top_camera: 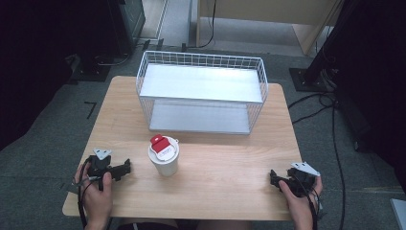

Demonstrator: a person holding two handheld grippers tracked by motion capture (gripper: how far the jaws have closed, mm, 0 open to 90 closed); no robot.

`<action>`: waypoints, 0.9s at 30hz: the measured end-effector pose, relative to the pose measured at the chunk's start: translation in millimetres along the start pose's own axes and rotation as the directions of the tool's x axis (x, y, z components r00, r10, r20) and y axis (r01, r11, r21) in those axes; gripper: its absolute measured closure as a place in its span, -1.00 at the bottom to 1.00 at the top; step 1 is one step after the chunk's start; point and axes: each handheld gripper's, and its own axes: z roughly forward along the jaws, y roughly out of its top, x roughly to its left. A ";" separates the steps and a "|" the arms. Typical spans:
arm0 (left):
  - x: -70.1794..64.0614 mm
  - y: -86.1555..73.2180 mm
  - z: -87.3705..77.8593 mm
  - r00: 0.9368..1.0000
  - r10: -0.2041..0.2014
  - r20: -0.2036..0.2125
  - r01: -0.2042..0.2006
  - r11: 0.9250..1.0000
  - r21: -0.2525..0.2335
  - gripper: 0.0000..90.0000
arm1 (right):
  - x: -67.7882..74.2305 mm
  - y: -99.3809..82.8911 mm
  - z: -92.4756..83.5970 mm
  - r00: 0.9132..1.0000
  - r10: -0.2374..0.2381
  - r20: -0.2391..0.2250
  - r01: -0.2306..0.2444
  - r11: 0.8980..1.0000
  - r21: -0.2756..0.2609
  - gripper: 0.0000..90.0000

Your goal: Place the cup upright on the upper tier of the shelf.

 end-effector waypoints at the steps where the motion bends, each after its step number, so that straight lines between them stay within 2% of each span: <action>1: -0.1 0.0 0.1 1.000 -0.001 0.000 0.001 1.000 -0.001 -1.00 | 0.5 -0.2 -0.3 1.000 0.005 0.007 -0.005 1.000 0.000 -1.00; 3: 0.0 0.0 0.0 1.000 0.000 0.000 0.000 1.000 0.000 -1.00 | 5.2 0.1 -2.7 0.999 0.021 0.044 -0.021 1.000 0.013 -0.99; 4: 0.0 0.0 0.0 1.000 -0.001 0.000 0.001 1.000 0.000 -1.00 | 9.3 -0.5 -4.3 0.998 0.013 0.065 -0.013 1.000 0.004 -0.93; 5: 0.0 0.0 0.0 1.000 -0.001 0.000 0.001 1.000 0.000 -1.00 | 9.3 -0.5 -4.3 0.998 0.013 0.065 -0.013 1.000 0.004 -0.93; 7: 0.0 0.0 0.0 1.000 0.000 0.000 0.000 1.000 0.000 -1.00 | 19.5 -0.2 -8.1 0.995 -0.006 0.096 0.008 1.000 -0.019 -0.88; 8: 0.0 0.0 0.0 1.000 -0.001 0.000 0.001 1.000 0.000 -1.00 | 27.7 2.7 -11.8 0.998 -0.003 0.069 0.005 0.999 -0.038 -0.88; 9: 0.0 0.0 0.0 1.000 -0.001 0.000 0.001 1.000 0.000 -1.00 | 27.7 2.7 -11.8 0.998 -0.003 0.069 0.005 0.999 -0.038 -0.88; 10: 0.0 0.0 0.0 1.000 -0.001 0.000 0.001 1.000 0.000 -1.00 | 36.4 6.3 -15.1 0.999 -0.004 0.037 0.007 0.998 -0.063 -0.88; 11: -0.1 0.0 0.0 1.000 -0.002 0.000 0.002 1.000 0.000 -1.00 | 36.4 6.3 -15.1 0.999 -0.004 0.037 0.007 0.998 -0.063 -0.88; 12: -0.1 0.0 0.0 1.000 -0.002 0.000 0.002 1.000 0.000 -1.00 | 46.0 9.5 -16.7 1.000 -0.022 0.009 0.023 0.997 -0.069 -0.89; 13: -0.1 0.0 0.0 1.000 -0.002 0.000 0.002 1.000 0.000 -1.00 | 46.0 9.5 -16.7 1.000 -0.022 0.009 0.023 0.997 -0.069 -0.89; 14: -0.1 0.0 0.0 1.000 -0.001 0.000 0.001 1.000 0.000 -1.00 | 56.2 11.8 -17.0 0.999 -0.037 -0.023 0.036 0.997 -0.063 -0.90; 15: -0.1 0.0 0.0 1.000 -0.002 0.000 0.002 1.000 0.000 -1.00 | 56.2 11.8 -17.0 0.999 -0.037 -0.023 0.036 0.997 -0.063 -0.90; 16: -0.1 0.0 0.0 1.000 -0.002 0.000 0.002 1.000 0.000 -1.00 | 66.6 14.4 -17.0 0.997 -0.050 -0.052 0.047 0.997 -0.060 -0.91; 18: -0.1 -0.1 0.0 1.000 -0.002 0.001 0.002 1.000 -0.001 -1.00 | 70.5 15.7 -17.2 0.997 -0.049 -0.065 0.045 0.997 -0.060 -0.91; 20: -0.1 0.0 0.0 1.000 -0.002 0.000 0.002 1.000 0.000 -1.00 | 86.6 22.3 -19.0 0.994 -0.059 -0.097 0.051 0.995 -0.080 -0.91; 21: -0.1 0.0 0.0 1.000 -0.002 0.000 0.002 1.000 0.000 -1.00 | 86.6 22.3 -19.0 0.994 -0.059 -0.097 0.051 0.995 -0.080 -0.91; 22: -0.1 0.0 0.0 1.000 -0.001 0.001 0.001 1.000 0.000 -1.00 | 96.2 26.2 -19.9 0.991 -0.070 -0.113 0.059 0.994 -0.096 -0.91; 24: -0.1 0.0 0.0 1.000 -0.001 0.001 0.001 1.000 0.000 -1.00 | 99.7 27.5 -20.4 0.990 -0.075 -0.118 0.063 0.993 -0.098 -0.91; 25: -0.1 0.0 0.0 1.000 -0.001 0.001 0.001 1.000 0.000 -1.00 | 110.5 30.9 -21.3 0.987 -0.089 -0.136 0.074 0.991 -0.110 -0.91; 27: -0.1 0.0 0.0 1.000 -0.001 0.001 0.001 1.000 0.000 -1.00 | 118.2 33.0 -21.6 0.984 -0.104 -0.147 0.087 0.989 -0.116 -0.91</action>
